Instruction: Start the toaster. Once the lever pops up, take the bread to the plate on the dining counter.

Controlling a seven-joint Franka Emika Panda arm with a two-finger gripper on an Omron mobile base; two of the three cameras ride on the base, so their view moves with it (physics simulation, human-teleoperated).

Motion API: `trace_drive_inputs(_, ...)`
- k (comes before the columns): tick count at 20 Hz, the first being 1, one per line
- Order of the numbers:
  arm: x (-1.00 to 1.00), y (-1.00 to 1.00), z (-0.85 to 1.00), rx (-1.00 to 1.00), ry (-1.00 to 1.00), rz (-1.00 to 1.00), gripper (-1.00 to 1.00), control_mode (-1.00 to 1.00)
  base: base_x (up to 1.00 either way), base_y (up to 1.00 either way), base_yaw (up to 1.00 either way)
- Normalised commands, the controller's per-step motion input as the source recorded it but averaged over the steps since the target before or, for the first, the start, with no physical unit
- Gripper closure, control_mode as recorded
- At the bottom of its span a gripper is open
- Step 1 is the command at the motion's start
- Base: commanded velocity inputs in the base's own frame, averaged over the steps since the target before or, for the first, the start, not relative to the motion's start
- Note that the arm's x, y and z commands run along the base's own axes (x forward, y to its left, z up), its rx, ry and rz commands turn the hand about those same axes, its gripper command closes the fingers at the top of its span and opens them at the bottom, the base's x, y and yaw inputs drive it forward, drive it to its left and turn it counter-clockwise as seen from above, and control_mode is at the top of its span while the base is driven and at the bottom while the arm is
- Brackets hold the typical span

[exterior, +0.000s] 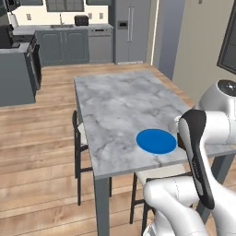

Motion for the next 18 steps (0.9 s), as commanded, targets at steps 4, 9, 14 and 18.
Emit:
trace_drive_inputs(4, 0.0, 0.0, 0.0, 0.0, 0.0, 0.0, 1.0, 1.0, 0.49, 0.02, 0.0)
trace_drive_inputs(9, 0.0, 0.0, 0.0, 0.0, 0.0, 0.0, 1.0, 1.0, 0.38, 0.01, 0.0)
trace_drive_inputs(14, 0.18, 0.0, -0.02, 0.0, 0.0, 0.0, 1.0, -1.0, 0.22, 0.0, 0.0)
trace_drive_inputs(18, 0.56, 0.0, -0.14, 0.03, -0.09, 0.03, 1.0, -1.0, 0.0, 0.0, 0.0)
